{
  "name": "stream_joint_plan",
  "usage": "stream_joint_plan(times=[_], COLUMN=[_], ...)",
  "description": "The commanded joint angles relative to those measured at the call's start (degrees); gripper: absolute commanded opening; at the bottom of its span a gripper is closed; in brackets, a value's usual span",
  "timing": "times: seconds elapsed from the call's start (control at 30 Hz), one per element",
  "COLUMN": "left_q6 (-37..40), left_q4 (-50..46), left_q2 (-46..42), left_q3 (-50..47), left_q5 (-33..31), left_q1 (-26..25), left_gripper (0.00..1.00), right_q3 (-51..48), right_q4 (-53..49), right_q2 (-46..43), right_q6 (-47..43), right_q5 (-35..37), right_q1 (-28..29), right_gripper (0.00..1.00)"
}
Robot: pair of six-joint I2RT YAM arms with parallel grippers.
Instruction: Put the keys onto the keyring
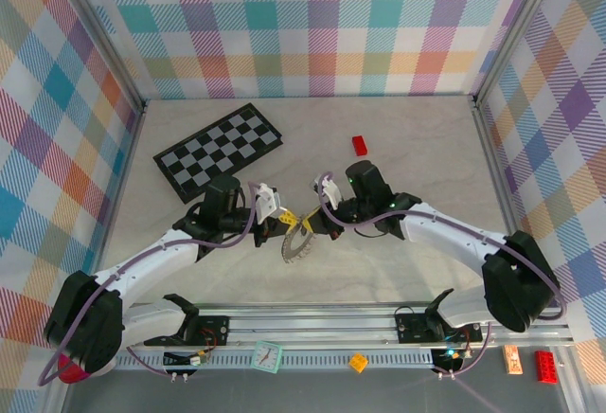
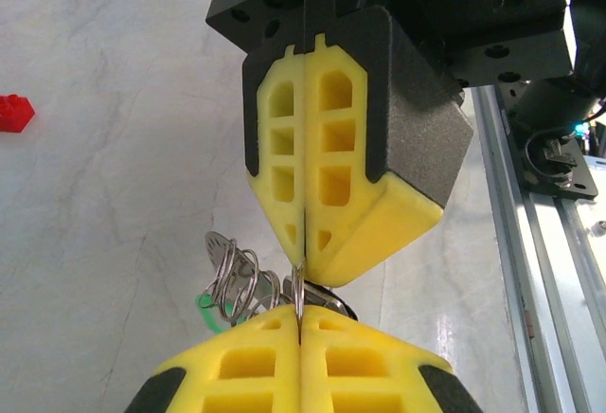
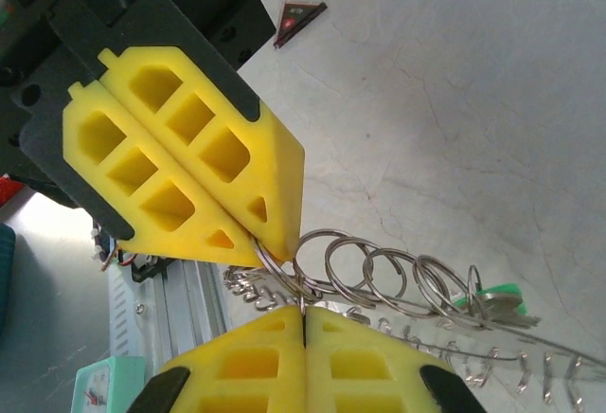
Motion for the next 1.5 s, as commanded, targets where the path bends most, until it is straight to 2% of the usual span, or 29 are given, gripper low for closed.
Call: stream_joint_plan(times=[0.0, 0.37, 0.47, 0.57, 0.67, 0.77, 0.87, 0.97, 1.47], left_q6=[1.3, 0.7, 0.6, 0.7, 0.7, 1.0, 1.0, 1.1, 0.9], left_q4=[2.0, 4.0, 4.1, 4.4, 5.2, 6.1, 7.0, 7.3, 8.1], left_q2=[-0.5, -0.6, -0.8, -0.7, -0.7, -0.8, -0.9, -0.9, -0.6], left_q3=[-0.7, -1.4, -1.5, -1.7, -2.0, -2.6, -3.0, -3.2, -3.1], left_q5=[0.0, -1.1, -0.8, 0.0, 1.2, 2.2, 3.0, 3.4, 5.1], left_q1=[-1.1, -1.2, -1.2, -1.2, -1.2, -1.2, -1.2, -1.2, -1.3], left_gripper=[0.0, 0.0, 0.0, 0.0, 0.0, 0.0, 0.0, 0.0, 0.0], right_q3=[-0.1, 0.0, -0.4, -1.5, -5.1, -10.8, -15.5, -15.0, -11.8], right_q4=[1.8, 1.5, 1.5, 3.1, 7.9, 16.8, 24.3, 24.9, 29.6], right_q2=[2.0, 4.9, 3.6, 0.8, -3.3, -7.8, -10.1, -9.8, -1.8], right_q6=[2.3, 4.4, 3.9, 2.3, -1.7, -7.3, -15.4, -18.9, -19.5], right_q5=[-2.4, -3.2, -2.8, -1.0, 2.3, 2.2, 0.3, -1.0, 0.2], right_q1=[-0.5, -0.6, -1.0, -1.8, -1.8, -1.9, -1.7, -1.3, 1.5], right_gripper=[0.0, 0.01, 0.12, 0.28, 0.34, 0.37, 0.37, 0.37, 0.29])
